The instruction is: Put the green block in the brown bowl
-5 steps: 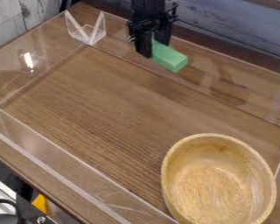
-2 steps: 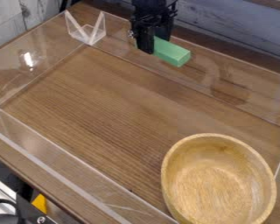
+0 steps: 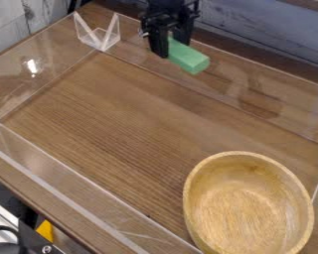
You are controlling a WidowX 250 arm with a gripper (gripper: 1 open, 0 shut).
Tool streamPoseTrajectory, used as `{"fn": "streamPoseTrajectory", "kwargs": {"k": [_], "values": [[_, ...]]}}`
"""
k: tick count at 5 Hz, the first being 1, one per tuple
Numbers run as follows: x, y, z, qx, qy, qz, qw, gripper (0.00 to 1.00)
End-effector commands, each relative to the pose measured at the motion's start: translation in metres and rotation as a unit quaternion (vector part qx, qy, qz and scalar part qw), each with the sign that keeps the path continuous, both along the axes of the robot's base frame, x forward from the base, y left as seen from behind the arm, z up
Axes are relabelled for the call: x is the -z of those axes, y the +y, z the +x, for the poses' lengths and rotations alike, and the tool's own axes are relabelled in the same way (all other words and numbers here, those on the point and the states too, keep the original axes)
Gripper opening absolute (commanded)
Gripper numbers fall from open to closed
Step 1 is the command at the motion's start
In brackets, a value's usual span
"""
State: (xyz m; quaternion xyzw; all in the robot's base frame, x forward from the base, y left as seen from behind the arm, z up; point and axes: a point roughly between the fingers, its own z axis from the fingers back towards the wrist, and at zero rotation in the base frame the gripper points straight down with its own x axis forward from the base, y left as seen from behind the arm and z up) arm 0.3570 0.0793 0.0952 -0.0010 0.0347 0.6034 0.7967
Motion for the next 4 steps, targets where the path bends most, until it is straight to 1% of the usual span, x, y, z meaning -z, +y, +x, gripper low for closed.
{"fn": "streamPoseTrajectory", "kwargs": {"k": [1,2,3,4], "values": [[-0.04,-0.009,-0.002,0.017,-0.04,0.004,0.9991,0.0],[-0.05,-0.023,-0.012,0.035,-0.036,0.0,0.9987,0.0],[-0.054,-0.041,-0.028,0.057,-0.032,-0.006,0.9978,0.0],[-0.054,-0.07,-0.051,0.094,-0.023,-0.011,0.9952,0.0]]}}
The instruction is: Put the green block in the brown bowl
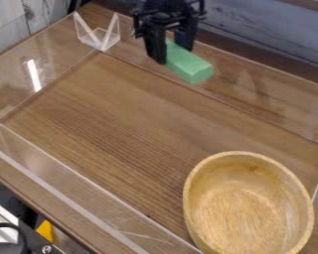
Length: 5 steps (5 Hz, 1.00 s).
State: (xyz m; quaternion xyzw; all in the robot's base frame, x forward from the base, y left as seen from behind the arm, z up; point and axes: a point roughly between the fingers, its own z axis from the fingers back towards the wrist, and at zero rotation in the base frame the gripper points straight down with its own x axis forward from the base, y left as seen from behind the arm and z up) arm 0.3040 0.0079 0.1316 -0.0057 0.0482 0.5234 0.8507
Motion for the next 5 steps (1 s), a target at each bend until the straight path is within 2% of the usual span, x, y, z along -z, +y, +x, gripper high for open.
{"fn": "streamPoseTrajectory", "kwargs": {"k": [1,2,3,4,5], "values": [[-0.01,-0.02,-0.014,0.012,-0.02,-0.004,0.9997,0.0],[0.001,-0.038,-0.029,0.028,-0.01,-0.005,0.9995,0.0],[0.009,-0.074,-0.057,0.087,-0.003,-0.005,0.9962,0.0],[0.009,-0.115,-0.088,0.169,-0.002,-0.011,0.9856,0.0],[0.021,-0.108,-0.106,0.18,-0.01,-0.012,0.9835,0.0]]}}
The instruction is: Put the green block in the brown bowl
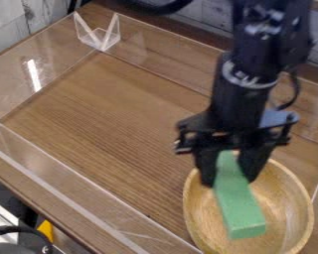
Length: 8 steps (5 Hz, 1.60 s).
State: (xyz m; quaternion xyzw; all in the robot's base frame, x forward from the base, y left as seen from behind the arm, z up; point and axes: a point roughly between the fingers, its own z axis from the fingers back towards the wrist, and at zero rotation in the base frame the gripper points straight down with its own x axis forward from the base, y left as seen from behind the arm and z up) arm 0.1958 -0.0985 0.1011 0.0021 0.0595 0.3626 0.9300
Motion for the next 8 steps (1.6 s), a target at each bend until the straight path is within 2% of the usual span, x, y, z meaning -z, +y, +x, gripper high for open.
{"fn": "streamPoseTrajectory", "kwargs": {"k": [1,2,3,4,5,6,8], "values": [[-0.001,-0.001,0.0,-0.005,-0.031,-0.017,0.9994,0.0],[0.003,-0.004,-0.002,-0.011,-0.033,-0.022,0.9991,0.0],[-0.007,0.003,-0.006,-0.021,-0.036,-0.027,0.9988,0.0],[-0.013,0.01,-0.005,-0.031,-0.04,-0.032,0.9982,0.0],[-0.024,0.003,0.007,-0.018,-0.042,-0.037,0.9983,0.0],[-0.03,-0.005,0.02,-0.006,-0.052,-0.042,0.9977,0.0],[-0.03,0.018,0.03,0.015,-0.074,-0.034,0.9966,0.0]]}}
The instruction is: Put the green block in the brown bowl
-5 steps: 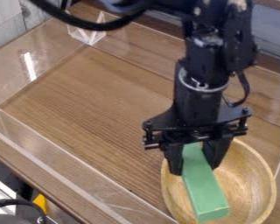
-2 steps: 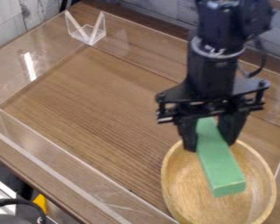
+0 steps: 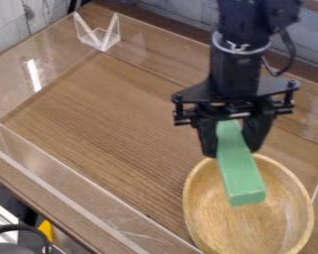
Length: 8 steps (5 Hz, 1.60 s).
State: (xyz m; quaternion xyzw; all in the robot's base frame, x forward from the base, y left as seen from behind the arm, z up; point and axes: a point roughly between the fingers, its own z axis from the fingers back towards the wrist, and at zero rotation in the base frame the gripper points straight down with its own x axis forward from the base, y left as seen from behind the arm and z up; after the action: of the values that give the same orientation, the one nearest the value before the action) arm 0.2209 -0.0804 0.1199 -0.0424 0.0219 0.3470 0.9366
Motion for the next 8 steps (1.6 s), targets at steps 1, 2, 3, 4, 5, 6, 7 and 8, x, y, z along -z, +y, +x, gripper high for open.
{"fn": "streamPoseTrajectory", "kwargs": {"k": [1,2,3,4,5,6,7,8], "values": [[0.001,-0.009,0.008,0.02,-0.029,-0.003,0.9994,0.0],[0.002,-0.033,0.006,0.054,-0.03,-0.003,0.9981,0.0],[0.014,-0.064,0.003,0.089,-0.029,-0.001,0.9956,0.0],[0.009,-0.049,-0.002,0.081,-0.031,-0.004,0.9963,0.0],[0.003,-0.039,-0.008,0.076,-0.039,-0.007,0.9963,0.0],[0.006,-0.031,-0.001,0.057,-0.044,-0.011,0.9974,0.0],[0.01,-0.027,0.005,0.042,-0.048,-0.013,0.9979,0.0],[0.012,-0.03,0.007,0.038,-0.049,-0.014,0.998,0.0]]}}
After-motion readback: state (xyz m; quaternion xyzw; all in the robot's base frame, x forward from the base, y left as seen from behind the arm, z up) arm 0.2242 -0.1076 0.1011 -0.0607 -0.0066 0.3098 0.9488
